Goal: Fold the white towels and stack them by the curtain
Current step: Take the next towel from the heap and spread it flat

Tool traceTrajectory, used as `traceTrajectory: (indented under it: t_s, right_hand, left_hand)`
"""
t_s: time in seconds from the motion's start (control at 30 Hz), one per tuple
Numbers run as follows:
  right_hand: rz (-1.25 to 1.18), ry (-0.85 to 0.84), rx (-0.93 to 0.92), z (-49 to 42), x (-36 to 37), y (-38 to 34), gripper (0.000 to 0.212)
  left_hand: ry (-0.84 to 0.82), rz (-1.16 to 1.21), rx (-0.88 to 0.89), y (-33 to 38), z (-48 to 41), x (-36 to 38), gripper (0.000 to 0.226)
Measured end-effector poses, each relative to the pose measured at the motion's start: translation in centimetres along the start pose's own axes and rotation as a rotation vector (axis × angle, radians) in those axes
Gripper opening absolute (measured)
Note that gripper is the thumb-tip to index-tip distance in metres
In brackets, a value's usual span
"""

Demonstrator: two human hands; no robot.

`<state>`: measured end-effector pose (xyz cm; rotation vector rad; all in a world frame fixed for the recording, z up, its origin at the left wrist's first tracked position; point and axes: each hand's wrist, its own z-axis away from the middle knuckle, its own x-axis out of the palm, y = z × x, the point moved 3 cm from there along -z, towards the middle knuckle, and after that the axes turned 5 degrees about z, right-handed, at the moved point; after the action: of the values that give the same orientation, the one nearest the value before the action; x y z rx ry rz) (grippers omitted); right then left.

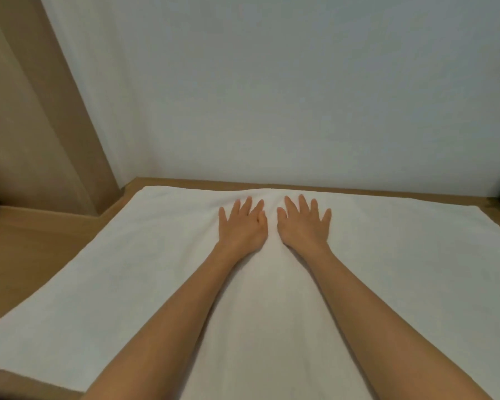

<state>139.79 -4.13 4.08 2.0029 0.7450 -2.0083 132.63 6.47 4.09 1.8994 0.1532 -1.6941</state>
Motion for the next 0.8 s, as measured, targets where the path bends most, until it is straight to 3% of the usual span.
traceTrajectory:
  t_s: [0.27, 0.57, 0.8]
  right_hand:
    - [0.055, -0.034, 0.003, -0.5, 0.3, 0.2, 0.066]
    - [0.061, -0.014, 0.022, -0.6, 0.5, 0.2, 0.065]
    - [0.071, -0.009, 0.026, -0.9, 0.6, 0.1, 0.065]
  left_hand:
    - [0.066, -0.075, -0.131, -6.8, -1.1, -2.4, 0.052]
    - [0.138, -0.113, -0.33, -11.5, -1.2, -5.2, 0.068]
    - [0.03, -0.021, -0.362, -14.2, -2.5, -7.2, 0.066]
